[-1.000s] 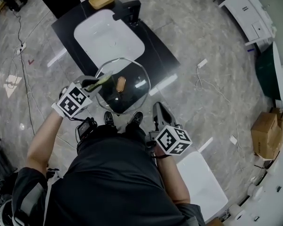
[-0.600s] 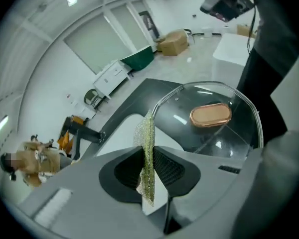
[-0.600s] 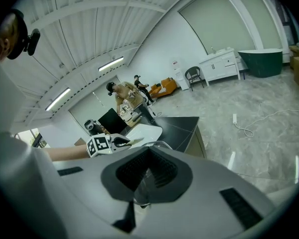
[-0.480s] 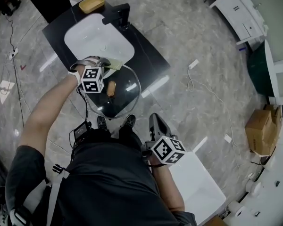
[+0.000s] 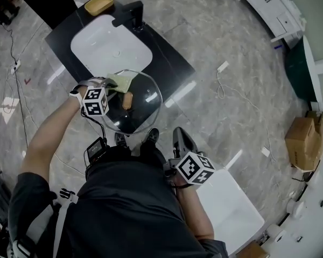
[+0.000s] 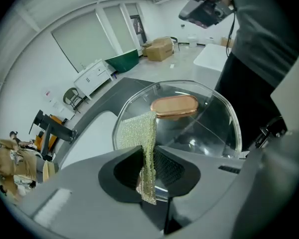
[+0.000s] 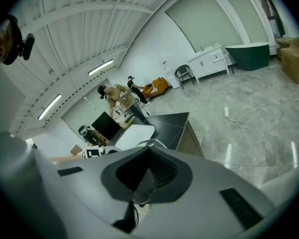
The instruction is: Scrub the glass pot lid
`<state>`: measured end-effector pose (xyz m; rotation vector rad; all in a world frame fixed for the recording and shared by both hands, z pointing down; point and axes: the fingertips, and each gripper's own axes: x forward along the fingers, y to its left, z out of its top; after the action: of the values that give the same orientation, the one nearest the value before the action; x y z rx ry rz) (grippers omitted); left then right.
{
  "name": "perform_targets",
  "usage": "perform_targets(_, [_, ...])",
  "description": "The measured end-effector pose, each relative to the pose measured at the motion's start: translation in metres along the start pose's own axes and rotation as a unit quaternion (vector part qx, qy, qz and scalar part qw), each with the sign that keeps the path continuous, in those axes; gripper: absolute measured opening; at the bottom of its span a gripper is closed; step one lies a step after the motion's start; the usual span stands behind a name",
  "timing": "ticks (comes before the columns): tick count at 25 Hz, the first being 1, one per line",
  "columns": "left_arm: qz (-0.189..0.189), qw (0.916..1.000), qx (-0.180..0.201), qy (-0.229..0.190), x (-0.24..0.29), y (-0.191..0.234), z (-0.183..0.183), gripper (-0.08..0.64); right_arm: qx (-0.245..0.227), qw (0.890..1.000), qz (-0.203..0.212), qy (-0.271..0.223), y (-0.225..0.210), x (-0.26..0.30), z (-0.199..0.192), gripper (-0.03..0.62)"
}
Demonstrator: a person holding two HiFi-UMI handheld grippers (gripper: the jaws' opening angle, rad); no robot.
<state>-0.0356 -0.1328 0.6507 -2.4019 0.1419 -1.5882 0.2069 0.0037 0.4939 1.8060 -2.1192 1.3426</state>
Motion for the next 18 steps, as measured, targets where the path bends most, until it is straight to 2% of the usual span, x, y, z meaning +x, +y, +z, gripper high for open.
perform_targets(2, [0.000,1.0000,-0.003,-0.002,-0.009,-0.016,-0.007,0.063,-0.015,1.000,0.009,0.009,0.010,0.008,-0.001,0.006])
perform_targets(7, [0.013,0.9991,-0.040,-0.004,-0.027,-0.054,-0.018,0.063,-0.041,0.998,0.034,0.034,0.034,0.032,-0.003,0.006])
perform_targets(11, [0.039,0.9906,-0.130,0.015,-0.039,-0.086,-0.020,0.063,-0.051,0.996,0.050,0.056,0.050,0.046,-0.008,0.006])
perform_targets(13, [0.039,0.9826,-0.180,0.023,-0.044,-0.104,-0.016,0.063,-0.056,0.995,0.058,0.067,0.056,0.052,-0.012,0.006])
perform_targets(15, [0.017,0.9703,-0.241,0.012,-0.046,-0.122,-0.002,0.064,-0.054,0.993,0.064,0.078,0.060,0.056,-0.016,0.006])
perform_targets(16, [-0.001,0.9608,-0.277,-0.002,-0.045,-0.130,0.007,0.064,-0.050,0.993,0.067,0.083,0.061,0.058,-0.019,0.006])
perform_targets(18, [-0.043,0.9346,-0.351,-0.034,-0.044,-0.143,0.028,0.064,-0.044,0.992,0.071,0.090,0.063,0.061,-0.023,0.006])
